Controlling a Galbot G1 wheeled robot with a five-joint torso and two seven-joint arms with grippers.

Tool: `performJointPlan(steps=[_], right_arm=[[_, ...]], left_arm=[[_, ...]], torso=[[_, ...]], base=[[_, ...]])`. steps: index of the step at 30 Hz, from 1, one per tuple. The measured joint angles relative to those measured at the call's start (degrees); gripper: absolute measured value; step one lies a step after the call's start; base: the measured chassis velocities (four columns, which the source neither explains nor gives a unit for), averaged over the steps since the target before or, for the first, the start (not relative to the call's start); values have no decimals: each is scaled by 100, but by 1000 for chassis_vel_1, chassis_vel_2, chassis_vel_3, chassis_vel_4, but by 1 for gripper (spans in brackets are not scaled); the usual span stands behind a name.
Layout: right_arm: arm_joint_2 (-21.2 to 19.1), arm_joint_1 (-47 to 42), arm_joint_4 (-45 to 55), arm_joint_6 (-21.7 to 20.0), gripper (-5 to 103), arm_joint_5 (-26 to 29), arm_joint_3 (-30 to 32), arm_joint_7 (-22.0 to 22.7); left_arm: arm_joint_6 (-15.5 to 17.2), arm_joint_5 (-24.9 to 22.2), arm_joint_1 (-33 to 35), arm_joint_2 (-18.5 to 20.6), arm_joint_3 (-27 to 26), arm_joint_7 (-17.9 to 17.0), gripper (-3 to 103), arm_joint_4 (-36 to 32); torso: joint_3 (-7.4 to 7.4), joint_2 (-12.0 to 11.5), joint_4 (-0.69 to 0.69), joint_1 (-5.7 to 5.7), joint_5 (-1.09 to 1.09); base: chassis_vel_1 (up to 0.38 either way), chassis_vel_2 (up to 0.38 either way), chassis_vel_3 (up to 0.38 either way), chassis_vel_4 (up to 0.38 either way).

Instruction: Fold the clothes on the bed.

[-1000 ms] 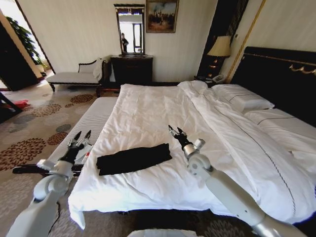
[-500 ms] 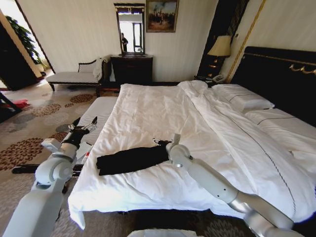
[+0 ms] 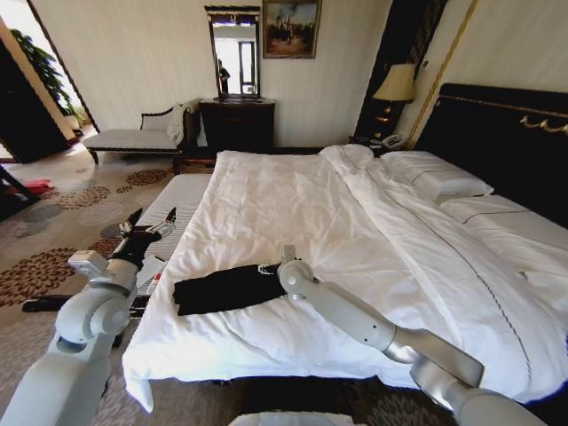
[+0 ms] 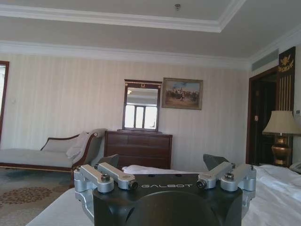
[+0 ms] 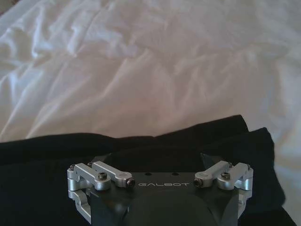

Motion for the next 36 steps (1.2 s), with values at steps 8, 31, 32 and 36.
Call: performJointPlan(steps=[8, 31, 32, 36], right_arm=[[-788, -350, 947, -236, 100, 642, 17, 763], [625, 740, -550, -235, 100, 1404, 456, 746], [625, 740, -550, -235, 100, 1404, 456, 746], [821, 855, -952, -403, 100, 1821, 574, 824]], left_arm=[[-4, 141, -1, -45, 58, -84, 100, 127], [146, -416, -175, 111, -101, -458, 100, -405], [146, -416, -175, 111, -101, -458, 100, -405], [169, -396, -186, 110, -94, -520, 100, -345]], torso=[[0, 1, -4, 0, 2], [0, 1, -3, 0, -1], [0, 1, -3, 0, -1], [1, 1, -3, 1, -1]], base=[[0, 0, 0, 0], [0, 0, 0, 0], [0, 0, 0, 0], [0, 0, 0, 0]])
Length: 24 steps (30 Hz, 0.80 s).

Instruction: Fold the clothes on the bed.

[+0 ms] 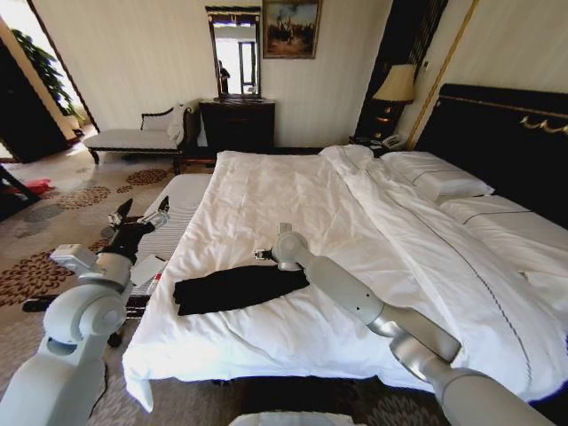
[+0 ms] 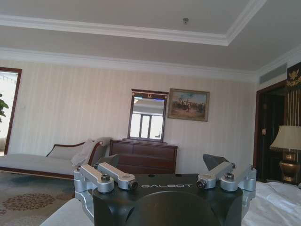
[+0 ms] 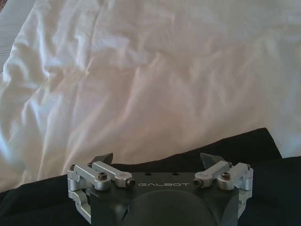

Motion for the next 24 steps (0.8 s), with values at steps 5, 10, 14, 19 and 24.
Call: performJointPlan(steps=[5, 10, 14, 19, 24], right_arm=[[49, 48, -235, -130, 100, 84, 43, -5], [73, 88, -514, -336, 100, 21, 88, -147], [78, 90, -661, -344, 100, -110, 68, -223], [57, 42, -713, -360, 100, -203, -85, -278], [18, -116, -618, -360, 100, -203, -211, -265]], left_arm=[[0, 29, -14, -21, 27, -9, 100, 46], [0, 55, -15, -48, 65, -10, 100, 58], [0, 77, 5, -42, 74, -13, 100, 84], [-9, 105, 41, -48, 78, -19, 100, 93], [-24, 126, 76, -61, 84, -22, 100, 91]], torso=[[0, 0, 1, -1, 0], [0, 0, 0, 0, 0], [0, 0, 0, 0, 1], [0, 0, 1, -1, 1], [0, 0, 1, 0, 1]], base=[[0, 0, 0, 0], [0, 0, 0, 0], [0, 0, 0, 0], [0, 0, 0, 0], [0, 0, 0, 0]])
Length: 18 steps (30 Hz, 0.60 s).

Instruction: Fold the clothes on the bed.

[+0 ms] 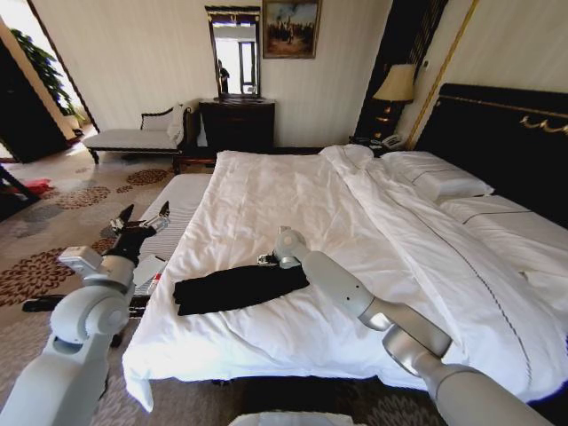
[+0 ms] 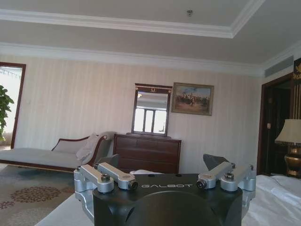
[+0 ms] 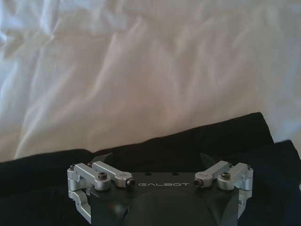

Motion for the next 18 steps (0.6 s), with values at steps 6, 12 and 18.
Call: performJointPlan(steps=[6, 12, 18], right_arm=[[-217, -246, 466, 3, 100, 223, -148, 286], [-517, -438, 1178, 8, 100, 511, -218, 804], [-918, -549, 1959, 10, 100, 973, -266, 1327]], left_arm=[[-25, 14, 4, 14, -11, -19, 100, 27], [-93, 90, 8, 11, -4, -27, 100, 98], [-98, 106, -25, 11, 17, -30, 100, 141]], torso=[[-1, 0, 0, -1, 0], [-1, 0, -1, -1, 0], [-1, 0, 0, 0, 1]], base=[[0, 0, 0, 0], [0, 0, 0, 0], [0, 0, 0, 0]])
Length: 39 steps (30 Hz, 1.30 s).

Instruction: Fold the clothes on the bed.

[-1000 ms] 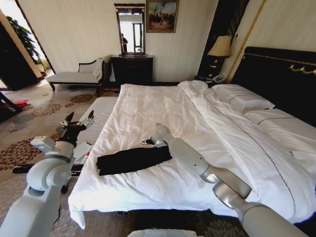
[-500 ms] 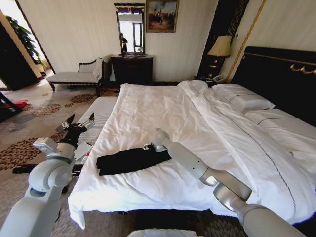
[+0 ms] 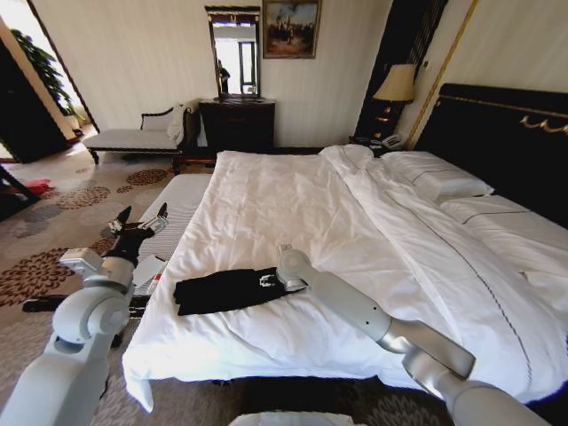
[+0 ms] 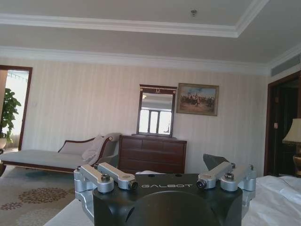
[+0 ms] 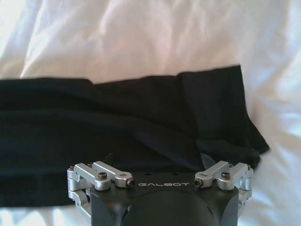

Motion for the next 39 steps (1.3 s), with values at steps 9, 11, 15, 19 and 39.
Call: performJointPlan(steps=[9, 11, 15, 19, 39], right_arm=[[-215, 222, 741, 4, 100, 424, 66, 148], [-128, 273, 706, 4, 100, 382, 90, 88], [406, 472, 437, 6, 100, 28, 69, -221], [849, 446, 141, 6, 100, -276, -82, -396], [2254, 337, -1511, 503, 100, -1832, -167, -1927]], left_arm=[[-9, 43, -22, -19, 8, -4, 100, 49], [-9, 45, -22, -19, 8, -6, 100, 47], [-9, 44, 5, 4, -35, -35, 100, 9], [-5, 43, 49, 33, -97, -98, 100, -23], [66, 162, 227, 10, -197, -524, 100, -155]], torso=[[0, 0, 0, 0, 0], [0, 0, 1, 0, -1], [1, 0, 2, 0, -2], [1, 0, 1, 0, -2], [1, -1, -1, 0, -2]], base=[[0, 0, 0, 0], [0, 0, 0, 0], [0, 0, 0, 0], [0, 0, 0, 0], [0, 0, 0, 0]])
